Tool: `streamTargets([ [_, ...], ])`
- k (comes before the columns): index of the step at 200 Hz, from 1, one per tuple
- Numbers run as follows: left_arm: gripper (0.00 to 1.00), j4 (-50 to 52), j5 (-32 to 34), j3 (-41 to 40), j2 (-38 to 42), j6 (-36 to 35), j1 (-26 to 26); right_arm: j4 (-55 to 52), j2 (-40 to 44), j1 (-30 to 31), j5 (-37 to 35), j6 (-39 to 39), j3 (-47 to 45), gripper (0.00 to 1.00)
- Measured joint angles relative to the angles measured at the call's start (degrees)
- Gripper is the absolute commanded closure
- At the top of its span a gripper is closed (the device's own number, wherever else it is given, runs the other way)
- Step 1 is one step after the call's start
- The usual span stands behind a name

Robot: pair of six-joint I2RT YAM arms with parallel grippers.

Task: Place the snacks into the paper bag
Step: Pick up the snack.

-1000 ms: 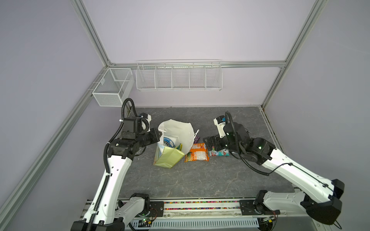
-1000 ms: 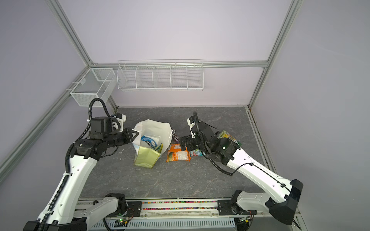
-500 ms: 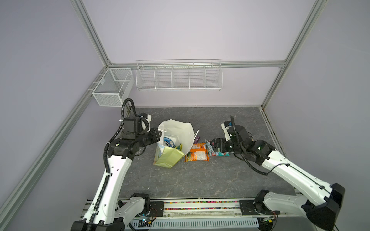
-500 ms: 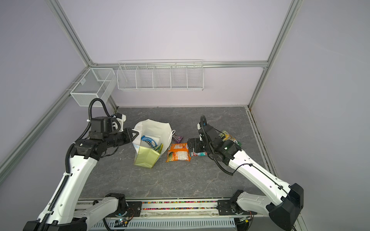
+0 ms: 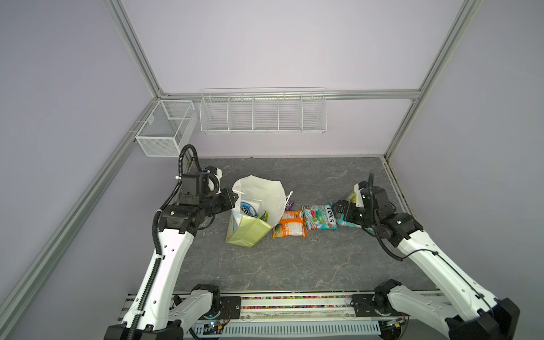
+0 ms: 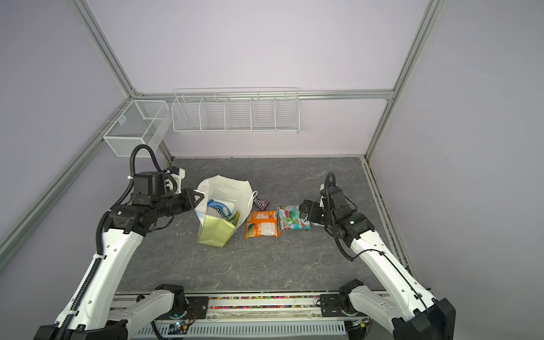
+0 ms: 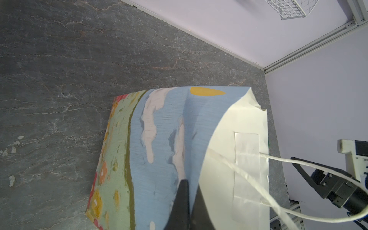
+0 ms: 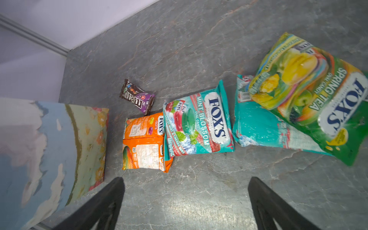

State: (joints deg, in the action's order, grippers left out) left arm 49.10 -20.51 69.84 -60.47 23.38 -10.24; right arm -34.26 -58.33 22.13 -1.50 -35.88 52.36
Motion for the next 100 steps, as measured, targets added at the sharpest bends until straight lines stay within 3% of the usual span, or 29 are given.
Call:
streamTargets([
  [53, 1.0, -0.3, -0.2, -0.1, 0.2, 0.0, 0.0, 3.0, 4.9, -16.8, 7.8, -4.1, -9.5, 0.01],
  [100, 1.0, -0.9, -0.4, -0.7, 0.2, 0.0, 0.0, 7.0, 6.6, -27.5, 15.8, -6.9, -14.5, 0.02],
])
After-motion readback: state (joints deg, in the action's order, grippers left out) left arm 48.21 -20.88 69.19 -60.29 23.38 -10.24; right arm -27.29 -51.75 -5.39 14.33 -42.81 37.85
